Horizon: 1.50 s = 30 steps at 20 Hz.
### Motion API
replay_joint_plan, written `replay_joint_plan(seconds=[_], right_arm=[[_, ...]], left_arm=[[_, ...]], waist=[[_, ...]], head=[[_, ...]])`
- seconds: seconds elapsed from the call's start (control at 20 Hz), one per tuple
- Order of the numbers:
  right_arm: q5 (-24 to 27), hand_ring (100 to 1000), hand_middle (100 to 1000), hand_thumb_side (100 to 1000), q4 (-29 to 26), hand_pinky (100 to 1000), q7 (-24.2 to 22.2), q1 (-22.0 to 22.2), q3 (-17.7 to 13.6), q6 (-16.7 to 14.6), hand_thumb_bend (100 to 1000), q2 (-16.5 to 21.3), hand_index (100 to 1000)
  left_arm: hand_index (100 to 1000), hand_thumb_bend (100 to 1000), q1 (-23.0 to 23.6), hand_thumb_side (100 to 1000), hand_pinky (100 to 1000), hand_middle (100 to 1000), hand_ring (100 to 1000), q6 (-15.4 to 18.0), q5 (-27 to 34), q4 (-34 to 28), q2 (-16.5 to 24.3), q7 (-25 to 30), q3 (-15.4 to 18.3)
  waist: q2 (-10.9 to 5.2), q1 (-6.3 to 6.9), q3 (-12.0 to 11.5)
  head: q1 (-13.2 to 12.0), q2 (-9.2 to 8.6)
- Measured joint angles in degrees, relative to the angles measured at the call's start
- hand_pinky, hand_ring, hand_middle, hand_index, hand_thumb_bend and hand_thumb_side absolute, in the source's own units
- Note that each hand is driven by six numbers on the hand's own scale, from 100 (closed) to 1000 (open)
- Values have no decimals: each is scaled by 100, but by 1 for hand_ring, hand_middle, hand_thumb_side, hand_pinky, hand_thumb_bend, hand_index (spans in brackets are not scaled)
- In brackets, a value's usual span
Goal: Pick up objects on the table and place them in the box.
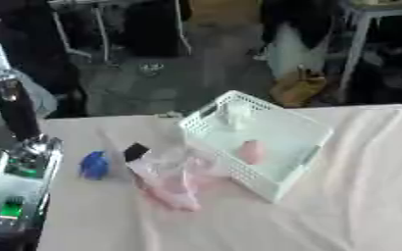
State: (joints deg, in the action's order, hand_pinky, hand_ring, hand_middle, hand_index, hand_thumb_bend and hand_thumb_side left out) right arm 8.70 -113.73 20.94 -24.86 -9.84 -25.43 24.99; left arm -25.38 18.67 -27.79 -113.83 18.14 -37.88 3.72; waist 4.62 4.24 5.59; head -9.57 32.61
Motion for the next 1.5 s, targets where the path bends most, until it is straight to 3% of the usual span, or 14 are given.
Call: replay_joint_plan(seconds=[0.8, 0.85, 0.95, 1.05, 1.3, 1.35, 1.5], right_arm=[[40, 899, 807, 786, 0, 842, 1, 0, 0, 0, 100, 0, 845], [41, 899, 807, 786, 0, 842, 2, 0, -1, 0, 100, 0, 846], [42, 899, 807, 785, 0, 842, 2, 4, -1, 2, 100, 0, 845], [45, 899, 807, 785, 0, 842, 12, 16, -1, 11, 100, 1, 845], [52, 899, 806, 784, 0, 842, 48, 20, 0, 59, 100, 6, 845], [52, 900, 806, 785, 0, 842, 48, 23, 0, 71, 100, 9, 845], [58, 899, 806, 785, 0, 842, 48, 25, 3, 107, 100, 20, 845]], left_arm=[[977, 103, 0, 1000, 743, 919, 880, -74, -47, 0, 0, -1, 2], [996, 190, -3, 991, 768, 931, 915, -140, -98, 0, 1, 28, 7], [1000, 222, -53, 971, 788, 945, 936, -426, -264, 0, 41, 156, 56], [1000, 247, -111, 940, 798, 962, 946, -928, -505, 0, 230, 417, 93], [1000, 290, -240, 912, 829, 973, 974, -2250, -1179, 198, 1074, 1584, -26], [998, 324, -277, 900, 827, 934, 961, -2446, -1293, 289, 1244, 1848, -75], [1000, 349, -337, 889, 831, 936, 962, -2806, -1620, 605, 1668, 2604, -252]], waist=[[0, 0, -4], [0, 0, -10], [0, 0, -27], [0, 2, -13], [-6, 3, 34], [-7, 4, 38], [-9, 7, 61]], head=[[64, 1], [86, 5], [120, 56], [117, 107], [28, 197], [17, 206], [-26, 252]])
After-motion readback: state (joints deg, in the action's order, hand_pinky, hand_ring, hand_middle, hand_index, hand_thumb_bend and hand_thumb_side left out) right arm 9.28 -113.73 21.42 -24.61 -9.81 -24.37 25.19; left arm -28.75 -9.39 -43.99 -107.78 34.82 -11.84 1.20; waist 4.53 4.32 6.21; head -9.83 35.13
